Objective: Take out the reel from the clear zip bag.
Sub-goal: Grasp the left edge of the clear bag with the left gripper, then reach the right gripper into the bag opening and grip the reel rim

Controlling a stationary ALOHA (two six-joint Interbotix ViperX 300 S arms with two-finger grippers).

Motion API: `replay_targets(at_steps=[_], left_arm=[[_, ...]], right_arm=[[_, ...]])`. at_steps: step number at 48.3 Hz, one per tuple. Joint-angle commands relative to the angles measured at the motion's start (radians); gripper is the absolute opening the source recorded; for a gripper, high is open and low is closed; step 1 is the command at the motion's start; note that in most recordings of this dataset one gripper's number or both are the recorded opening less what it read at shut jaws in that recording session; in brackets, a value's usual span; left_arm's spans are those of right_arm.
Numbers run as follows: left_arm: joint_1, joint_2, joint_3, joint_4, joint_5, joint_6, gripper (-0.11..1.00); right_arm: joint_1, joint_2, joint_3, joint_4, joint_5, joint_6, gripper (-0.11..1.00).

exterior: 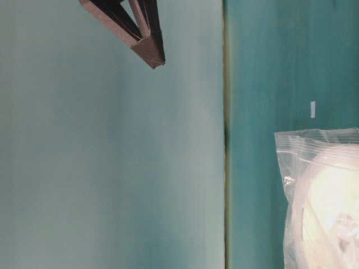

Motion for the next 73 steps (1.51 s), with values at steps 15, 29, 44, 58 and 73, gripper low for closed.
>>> replay_targets(at_steps=[15, 29, 44, 58, 73], left_arm=[[-0.003, -0.021, -0.04, 0.003, 0.126, 0.003, 0.07], [-0.002, -0.034, -0.043, 0.003, 0.175, 0.014, -0.01], [0.0, -0.034, -0.043, 0.003, 0.175, 0.017, -0.01], [0.0, -0.032, -0.041, 0.003, 0.175, 0.018, -0.01], [0.0, -0.034, -0.044, 0.003, 0.179, 0.017, -0.01]], right_arm=[[0.003, 0.021, -0.028, 0.014, 0.141, 0.017, 0.01], [0.005, 0.124, -0.078, 0.072, 0.232, 0.037, 0.24], [0.005, 0.267, -0.144, 0.078, 0.238, 0.109, 0.86], [0.005, 0.399, -0.236, 0.103, 0.239, 0.11, 0.83], [0.006, 0.528, -0.331, 0.106, 0.238, 0.11, 0.83]])
